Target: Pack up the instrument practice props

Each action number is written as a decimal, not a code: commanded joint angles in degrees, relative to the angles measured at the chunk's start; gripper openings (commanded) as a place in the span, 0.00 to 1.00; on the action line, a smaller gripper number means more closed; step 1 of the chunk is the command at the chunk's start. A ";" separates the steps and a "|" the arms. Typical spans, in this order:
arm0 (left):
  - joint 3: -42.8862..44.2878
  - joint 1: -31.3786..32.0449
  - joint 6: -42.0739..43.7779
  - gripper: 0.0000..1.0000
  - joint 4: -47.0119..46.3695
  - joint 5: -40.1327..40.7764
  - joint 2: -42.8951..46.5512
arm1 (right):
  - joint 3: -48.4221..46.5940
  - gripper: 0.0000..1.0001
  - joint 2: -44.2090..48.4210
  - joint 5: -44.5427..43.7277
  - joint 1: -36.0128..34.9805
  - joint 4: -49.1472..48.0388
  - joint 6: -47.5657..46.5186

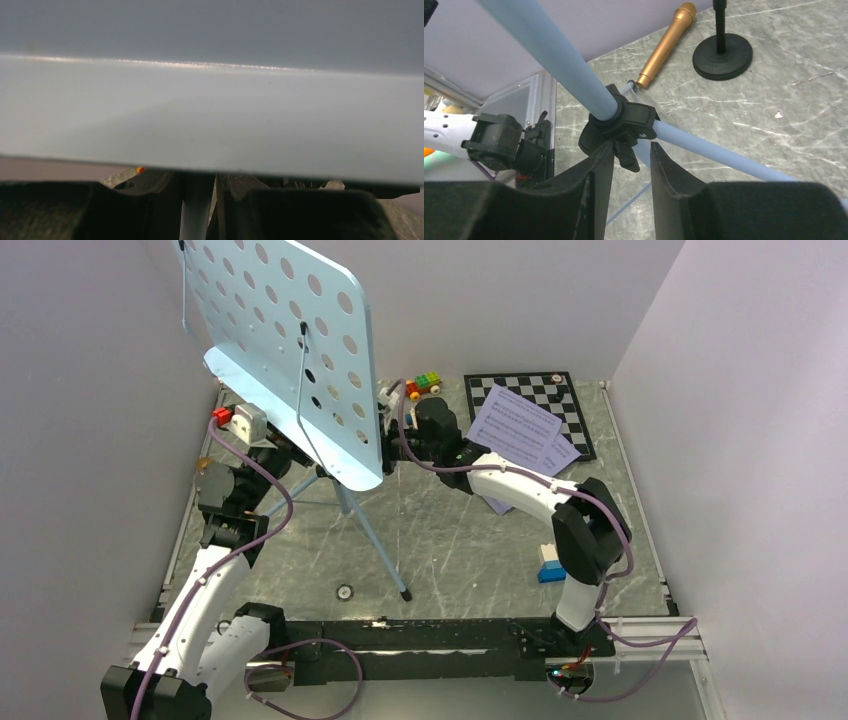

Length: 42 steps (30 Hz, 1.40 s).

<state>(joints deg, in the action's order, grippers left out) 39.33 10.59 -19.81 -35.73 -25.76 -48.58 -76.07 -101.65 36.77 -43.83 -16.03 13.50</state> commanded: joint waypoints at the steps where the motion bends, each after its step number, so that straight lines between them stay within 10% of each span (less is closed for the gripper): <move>1: -1.34 0.45 -4.62 0.00 6.07 -4.71 -0.27 | -3.77 0.33 -1.66 1.36 -0.35 0.25 -0.93; 9: -1.54 0.47 -5.06 0.00 5.49 -4.76 -0.73 | -3.11 0.21 -1.67 -0.61 -1.65 3.36 -5.67; 13: -1.62 0.48 -5.06 0.00 5.66 -4.59 -0.77 | 1.27 0.00 0.88 -6.87 -4.65 1.17 -12.35; 42: -0.92 0.48 -6.29 0.00 4.37 -3.79 -3.38 | 31.22 0.00 -0.69 -56.39 -24.89 -39.00 -74.74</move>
<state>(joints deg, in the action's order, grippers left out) 39.33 11.14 -21.98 -36.60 -30.50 -49.12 -48.34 -96.44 -10.68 -66.35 -56.21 -47.86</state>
